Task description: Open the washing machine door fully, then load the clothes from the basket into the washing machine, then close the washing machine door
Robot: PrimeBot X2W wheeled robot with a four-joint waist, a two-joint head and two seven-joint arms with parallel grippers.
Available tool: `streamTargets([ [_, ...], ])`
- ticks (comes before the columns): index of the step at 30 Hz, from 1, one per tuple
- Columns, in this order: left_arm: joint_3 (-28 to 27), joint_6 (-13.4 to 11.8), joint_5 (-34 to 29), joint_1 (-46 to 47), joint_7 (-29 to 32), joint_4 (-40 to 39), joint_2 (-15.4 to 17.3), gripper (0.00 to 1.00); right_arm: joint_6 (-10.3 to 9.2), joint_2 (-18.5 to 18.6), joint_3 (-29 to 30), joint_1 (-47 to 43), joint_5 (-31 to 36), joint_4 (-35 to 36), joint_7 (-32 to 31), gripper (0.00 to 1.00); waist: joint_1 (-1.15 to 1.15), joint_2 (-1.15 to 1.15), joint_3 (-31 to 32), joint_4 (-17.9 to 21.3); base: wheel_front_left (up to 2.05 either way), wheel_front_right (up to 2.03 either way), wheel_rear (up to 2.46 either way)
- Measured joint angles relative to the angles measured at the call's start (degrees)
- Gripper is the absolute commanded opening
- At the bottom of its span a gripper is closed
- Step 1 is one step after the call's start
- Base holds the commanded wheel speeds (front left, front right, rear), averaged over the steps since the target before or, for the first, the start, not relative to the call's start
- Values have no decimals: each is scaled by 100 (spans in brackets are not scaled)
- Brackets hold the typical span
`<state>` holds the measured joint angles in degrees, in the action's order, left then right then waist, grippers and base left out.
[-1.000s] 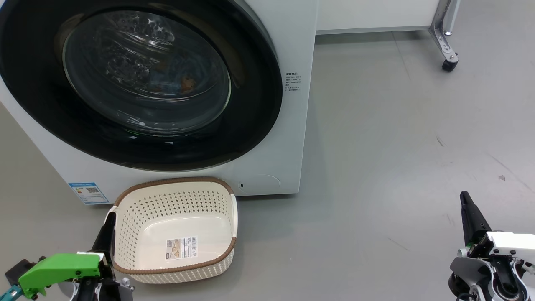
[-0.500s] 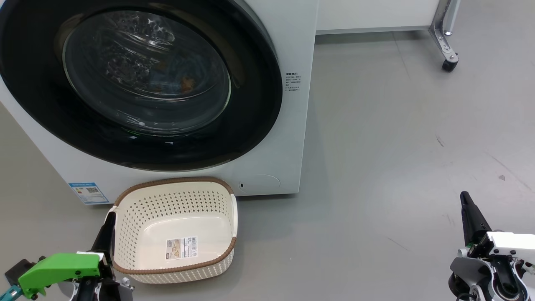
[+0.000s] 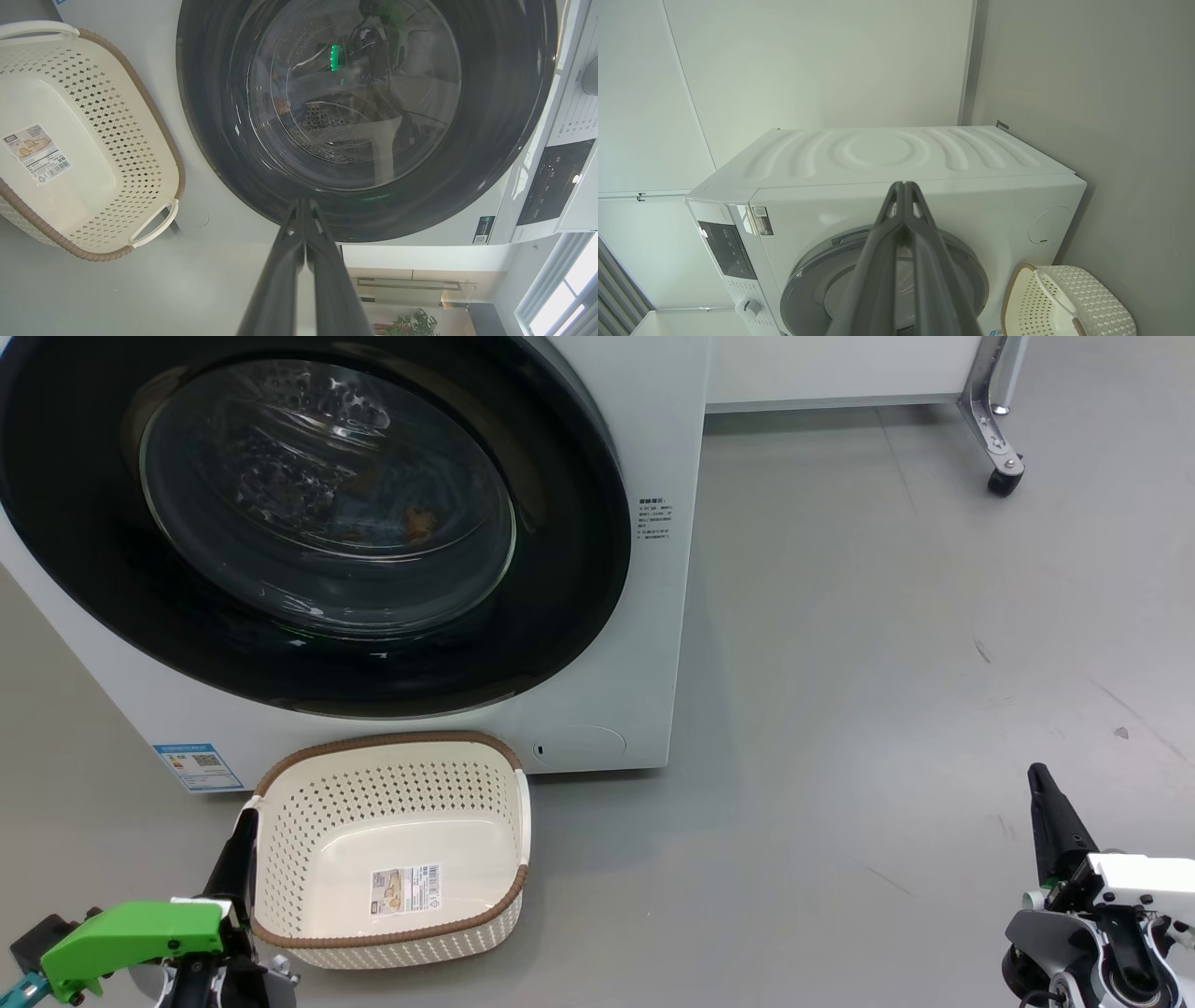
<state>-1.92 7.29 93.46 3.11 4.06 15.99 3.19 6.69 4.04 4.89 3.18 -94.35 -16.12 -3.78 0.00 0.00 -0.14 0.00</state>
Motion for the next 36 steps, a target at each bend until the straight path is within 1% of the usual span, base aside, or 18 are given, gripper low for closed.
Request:
streamTargets([
  [36, -11, 0, 0, 1, 2, -8, -1, 0, 0, -14, 18, 1, 0, 3, -23, 0, 0, 0, -2, 0, 0, 0, 0],
])
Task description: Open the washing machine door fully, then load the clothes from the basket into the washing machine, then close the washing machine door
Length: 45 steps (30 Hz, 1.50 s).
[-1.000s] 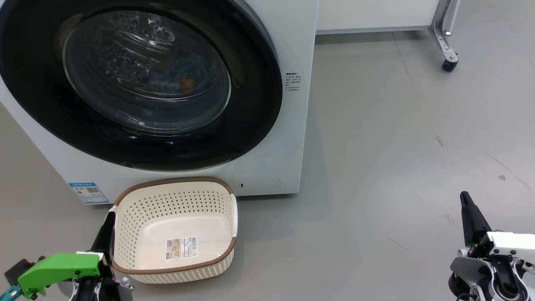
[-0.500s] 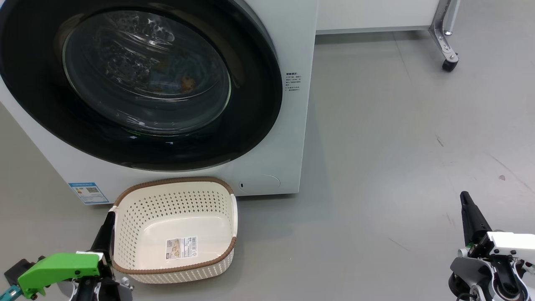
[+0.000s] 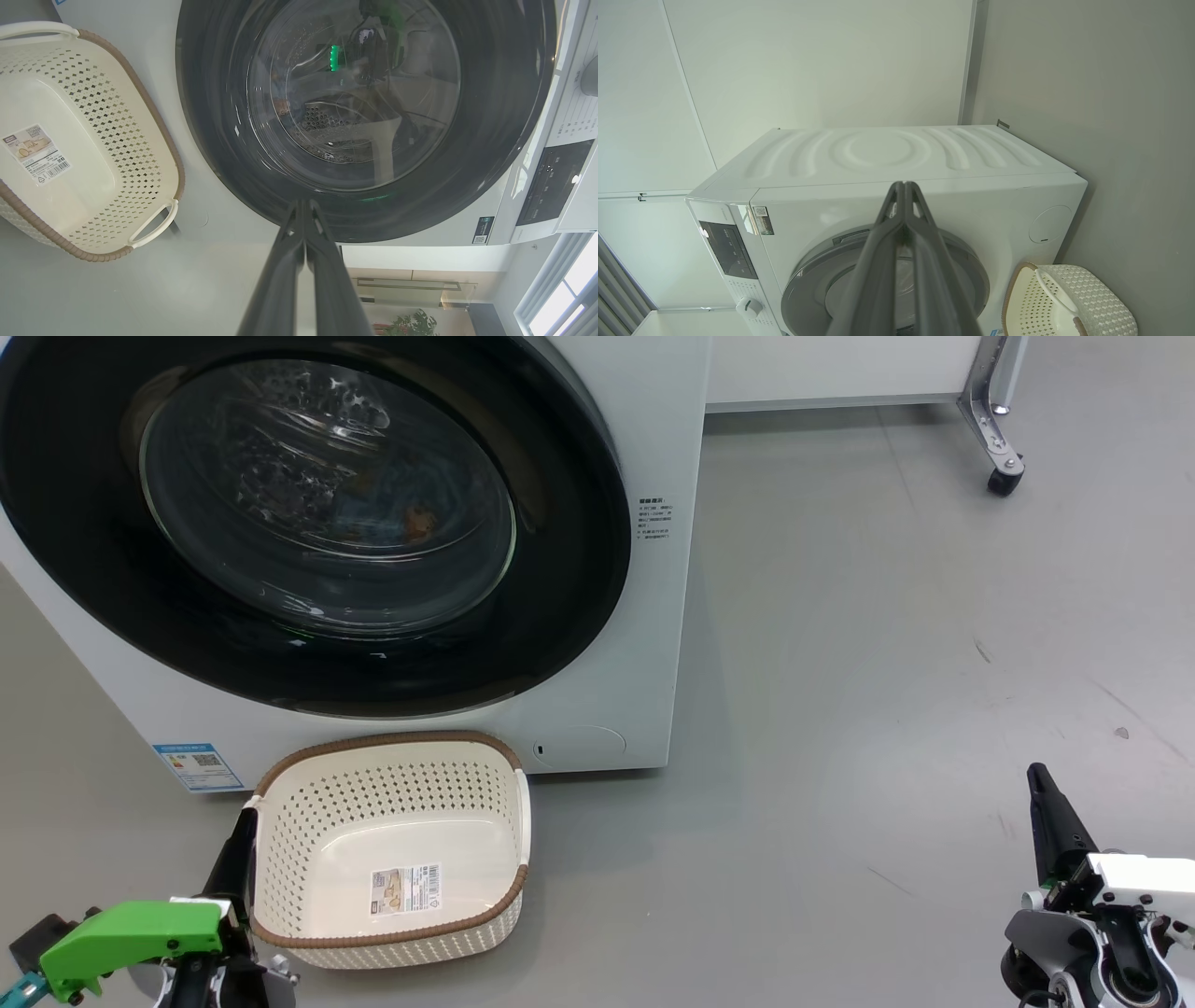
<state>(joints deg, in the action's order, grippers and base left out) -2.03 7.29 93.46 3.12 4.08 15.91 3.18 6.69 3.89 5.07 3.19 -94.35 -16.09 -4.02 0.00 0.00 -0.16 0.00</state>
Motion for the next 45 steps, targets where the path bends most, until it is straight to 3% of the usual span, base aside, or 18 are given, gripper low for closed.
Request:
streamTargets([
  [45, -13, 0, -1, 0, 41, -4, -1, 0, 0, -9, 12, 0, 1, 7, -18, 0, 0, 0, -1, 0, 0, 0, 0],
])
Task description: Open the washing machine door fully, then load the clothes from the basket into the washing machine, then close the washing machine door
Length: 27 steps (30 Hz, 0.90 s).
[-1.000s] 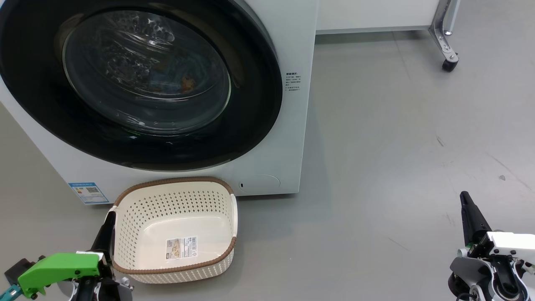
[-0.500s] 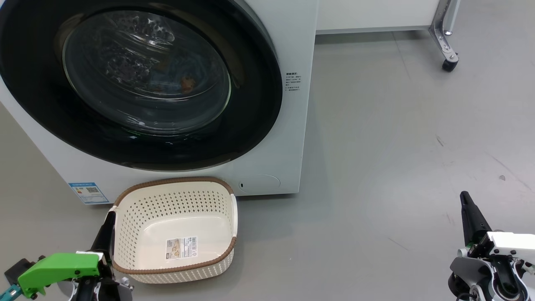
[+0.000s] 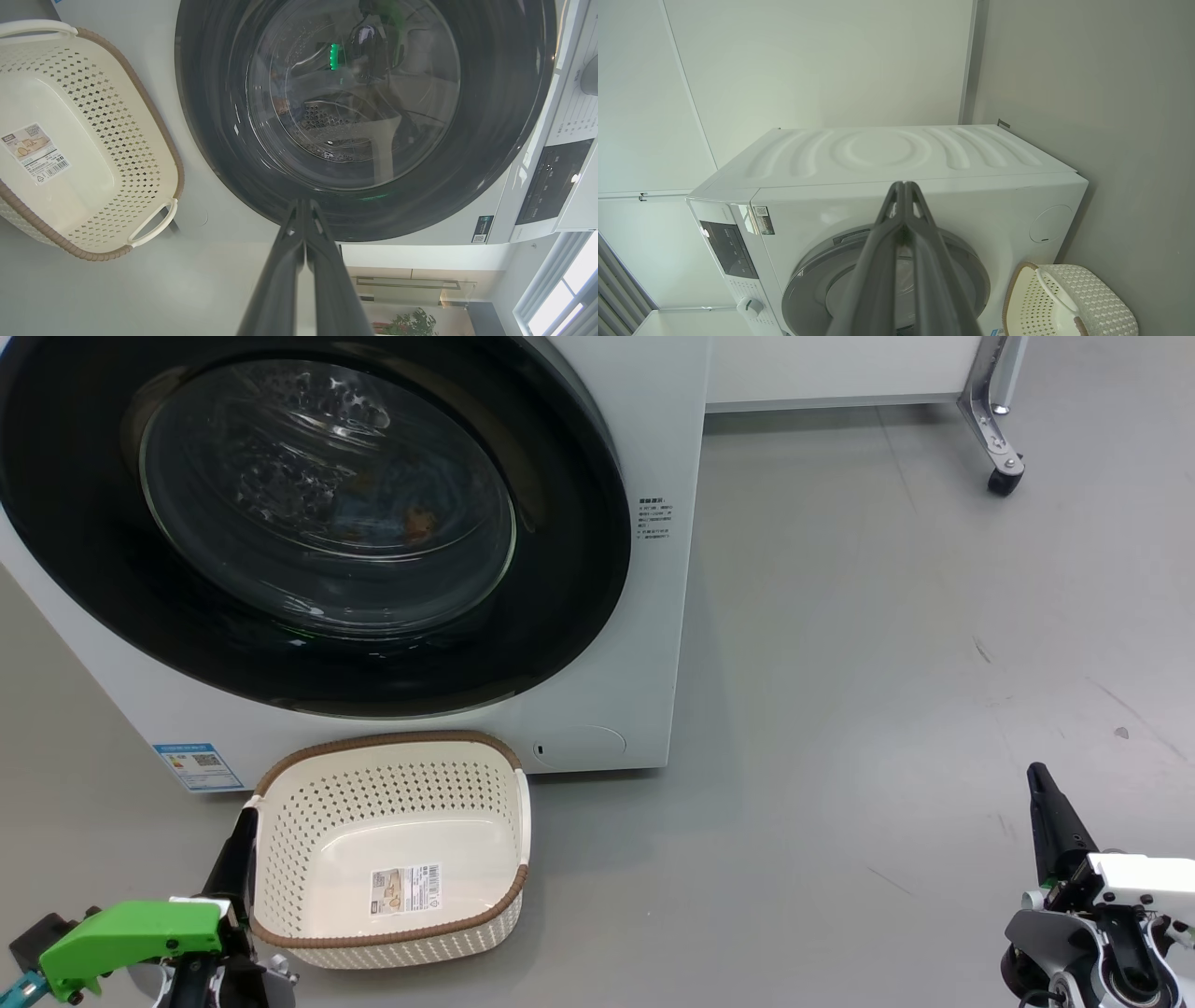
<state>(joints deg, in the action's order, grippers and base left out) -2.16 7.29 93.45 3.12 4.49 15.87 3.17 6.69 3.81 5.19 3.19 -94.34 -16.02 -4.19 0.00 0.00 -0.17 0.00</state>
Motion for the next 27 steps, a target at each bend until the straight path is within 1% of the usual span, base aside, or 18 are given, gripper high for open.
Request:
streamTargets([
  [27, -16, 0, 0, 0, 0, -2, -2, 0, 0, -3, 10, 0, 1, 4, 0, 0, 0, 0, 0, 0, 0, 0, 0],
])
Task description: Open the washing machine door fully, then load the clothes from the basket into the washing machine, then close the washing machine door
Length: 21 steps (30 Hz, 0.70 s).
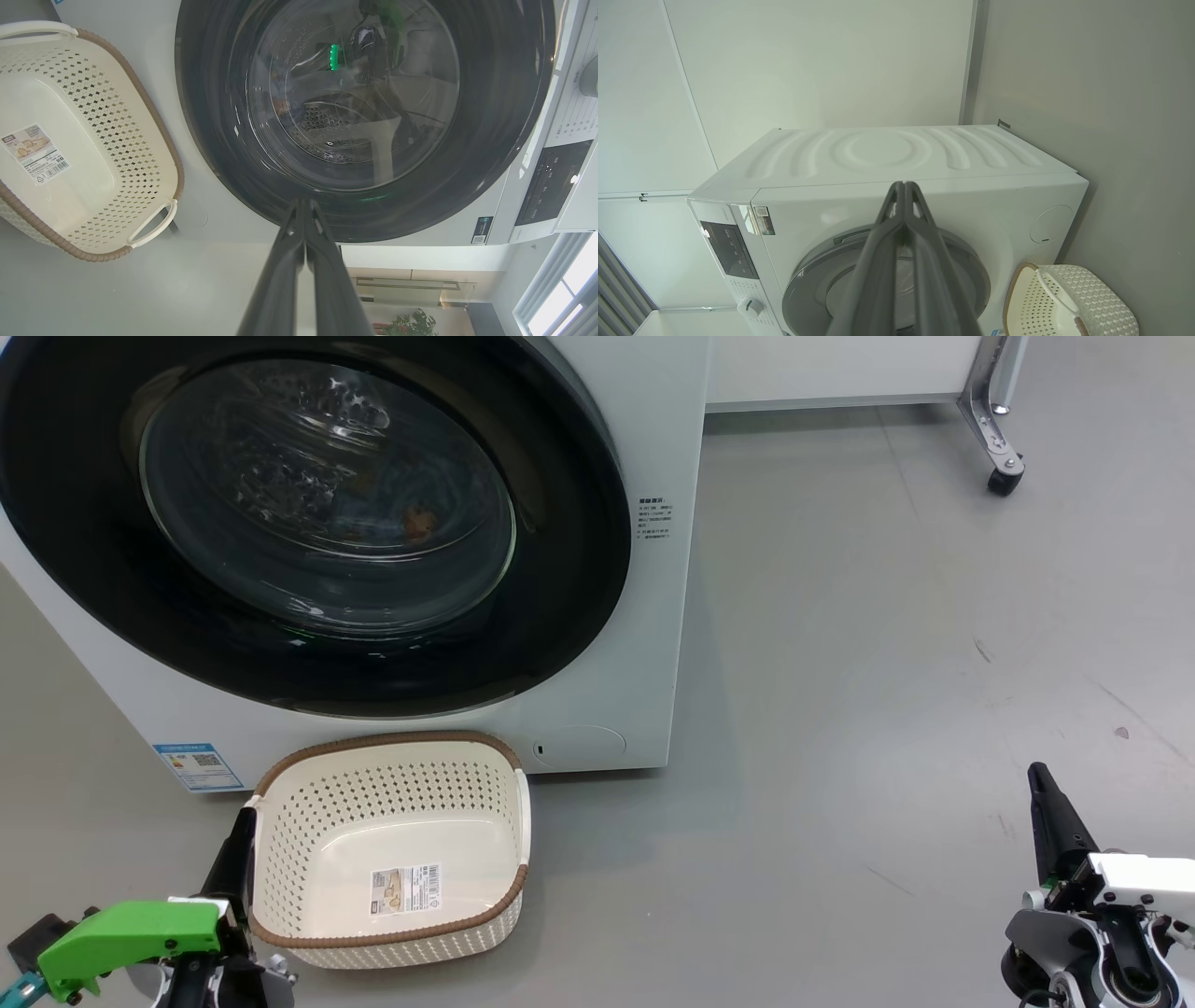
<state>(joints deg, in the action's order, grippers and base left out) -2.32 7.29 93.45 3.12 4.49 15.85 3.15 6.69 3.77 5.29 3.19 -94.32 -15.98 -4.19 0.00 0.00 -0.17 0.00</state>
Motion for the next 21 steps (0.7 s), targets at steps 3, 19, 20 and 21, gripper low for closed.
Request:
streamTargets([
  [3, -1, 0, 0, 0, 0, 0, 0, 0, 0, -1, 0, 0, 5, 0, -1, 0, 0, 0, 0, 0, 0, 0, 0],
  [19, -10, 0, 0, 1, 0, -2, -1, 0, 0, -4, 4, 0, 7, 3, -8, 0, 0, 0, 0, 0, 0, 0, 0],
  [20, -10, 0, 0, 1, 0, -2, -1, 0, 0, -4, 5, 0, 7, 3, -8, 0, 0, 0, 0, 0, 0, 0, 0],
  [21, -11, 0, 0, 1, 0, -2, -1, 0, 0, -5, 5, 0, 7, 4, -8, 0, 0, 0, 0, 0, 0, 0, 0],
])
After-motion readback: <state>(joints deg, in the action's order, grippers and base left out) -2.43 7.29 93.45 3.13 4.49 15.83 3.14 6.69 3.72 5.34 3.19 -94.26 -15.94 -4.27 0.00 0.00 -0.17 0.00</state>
